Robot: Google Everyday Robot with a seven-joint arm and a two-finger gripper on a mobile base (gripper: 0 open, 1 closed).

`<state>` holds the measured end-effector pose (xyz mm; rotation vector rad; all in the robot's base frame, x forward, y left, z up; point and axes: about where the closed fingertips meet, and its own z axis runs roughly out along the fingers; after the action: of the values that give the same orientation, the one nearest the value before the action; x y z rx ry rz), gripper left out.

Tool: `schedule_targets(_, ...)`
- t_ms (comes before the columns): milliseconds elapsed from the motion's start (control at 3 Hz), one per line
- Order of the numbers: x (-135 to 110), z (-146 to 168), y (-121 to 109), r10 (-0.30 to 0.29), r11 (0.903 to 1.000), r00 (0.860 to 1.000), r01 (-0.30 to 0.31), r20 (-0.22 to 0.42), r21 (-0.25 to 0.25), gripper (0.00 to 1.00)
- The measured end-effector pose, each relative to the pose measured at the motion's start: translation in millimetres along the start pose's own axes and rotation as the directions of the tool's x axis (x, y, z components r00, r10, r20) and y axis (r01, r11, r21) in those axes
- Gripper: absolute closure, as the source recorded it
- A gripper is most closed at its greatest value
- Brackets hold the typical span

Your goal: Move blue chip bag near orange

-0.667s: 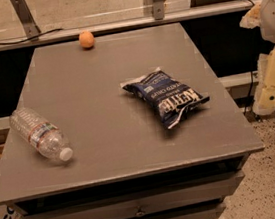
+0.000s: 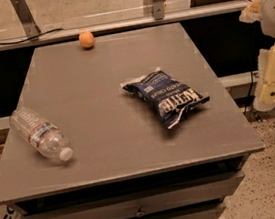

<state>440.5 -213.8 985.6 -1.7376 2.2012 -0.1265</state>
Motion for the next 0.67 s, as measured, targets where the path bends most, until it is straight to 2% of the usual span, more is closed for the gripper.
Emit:
schedule_targets(333,-12.7,5.9,0.4,-0.050,0.9986,0.998,0.050,0.031,0.019,0.00)
schedule_targets(667,-33.0,29.0,0.4,-0.088,0.9955,0.995,0.086,0.050,0.038,0.00)
